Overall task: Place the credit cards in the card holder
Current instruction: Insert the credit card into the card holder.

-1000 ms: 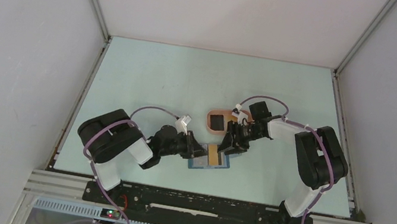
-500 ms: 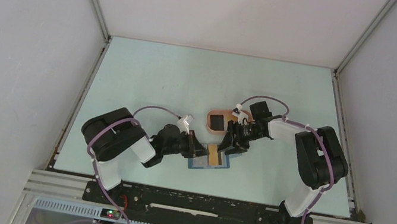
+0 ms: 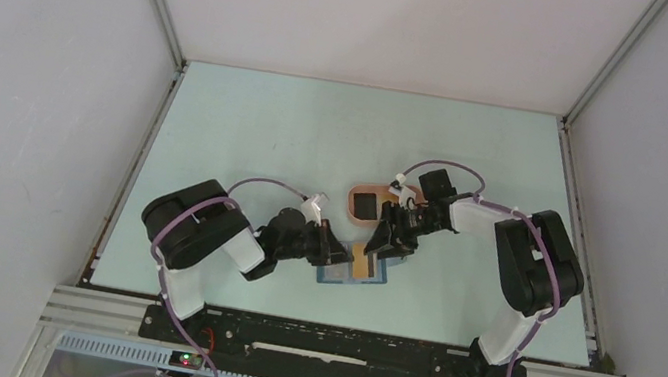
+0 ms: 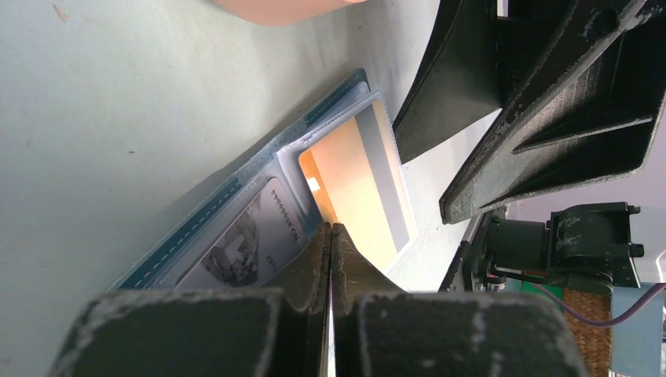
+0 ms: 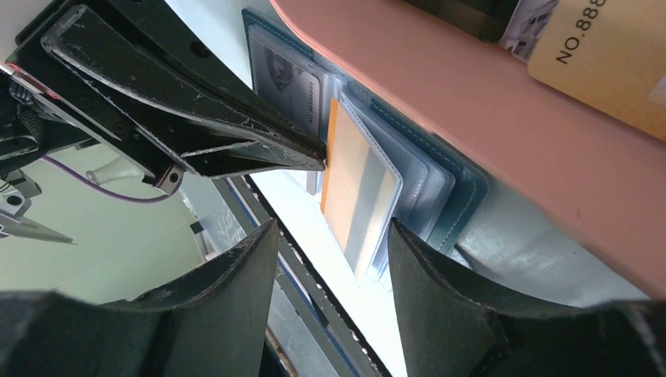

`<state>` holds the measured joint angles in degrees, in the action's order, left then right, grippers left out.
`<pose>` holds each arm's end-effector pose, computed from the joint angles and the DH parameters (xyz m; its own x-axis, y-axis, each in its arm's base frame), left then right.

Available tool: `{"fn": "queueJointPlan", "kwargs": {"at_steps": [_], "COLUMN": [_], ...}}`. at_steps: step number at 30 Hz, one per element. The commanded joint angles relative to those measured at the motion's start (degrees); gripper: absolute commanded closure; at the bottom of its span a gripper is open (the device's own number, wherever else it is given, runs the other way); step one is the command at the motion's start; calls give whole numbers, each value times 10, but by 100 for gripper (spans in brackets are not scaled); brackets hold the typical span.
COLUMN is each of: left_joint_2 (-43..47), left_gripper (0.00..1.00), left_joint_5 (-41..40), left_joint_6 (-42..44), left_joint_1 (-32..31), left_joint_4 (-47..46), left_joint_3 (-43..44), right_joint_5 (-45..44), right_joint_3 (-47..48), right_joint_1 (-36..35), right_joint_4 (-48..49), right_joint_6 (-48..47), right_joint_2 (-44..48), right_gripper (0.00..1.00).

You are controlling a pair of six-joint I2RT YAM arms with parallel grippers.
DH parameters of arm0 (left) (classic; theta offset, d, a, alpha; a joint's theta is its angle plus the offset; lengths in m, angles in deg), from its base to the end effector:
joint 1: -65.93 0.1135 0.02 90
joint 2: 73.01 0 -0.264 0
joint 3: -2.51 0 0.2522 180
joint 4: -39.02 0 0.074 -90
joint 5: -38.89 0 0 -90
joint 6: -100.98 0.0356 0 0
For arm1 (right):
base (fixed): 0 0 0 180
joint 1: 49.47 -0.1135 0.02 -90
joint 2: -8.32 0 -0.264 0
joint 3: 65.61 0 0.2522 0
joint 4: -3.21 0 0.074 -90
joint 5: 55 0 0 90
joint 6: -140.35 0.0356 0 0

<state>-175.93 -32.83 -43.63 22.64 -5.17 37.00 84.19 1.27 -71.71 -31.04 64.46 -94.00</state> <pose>0.1889 -0.1933 0.0920 -0.8736 -0.2405 -0.4231 0.2540 0.5162 -0.8179 0.2819 0.1444 0.1340 -0.9615 -0.2210 -0.1636 -0.2641 0.5768 0.7730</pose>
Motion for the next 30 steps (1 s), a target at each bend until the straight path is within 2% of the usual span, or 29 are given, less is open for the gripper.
{"fn": "queueJointPlan", "kwargs": {"at_steps": [1, 6, 11, 26, 30], "left_joint_2": [-10, -7, -8, 21, 25], "left_gripper": [100, 100, 100, 96, 94], "left_joint_5": [3, 2, 3, 9, 10], "left_joint_6": [3, 3, 3, -11, -15], "left_joint_1": [-5, -4, -4, -4, -4], "left_joint_4": [17, 20, 20, 3, -1], "left_joint_3": [24, 23, 24, 9, 7], "right_joint_5": [10, 29, 54, 80, 121], "right_joint_3": [10, 14, 14, 20, 20], "right_joint_1": [-3, -5, -6, -7, -13], "right_joint_4": [-5, -7, -5, -9, -3], "right_joint_6": [16, 9, 6, 7, 13], "right_joint_2": [-13, 4, 20, 7, 6], "right_gripper": [38, 39, 45, 76, 74]}}
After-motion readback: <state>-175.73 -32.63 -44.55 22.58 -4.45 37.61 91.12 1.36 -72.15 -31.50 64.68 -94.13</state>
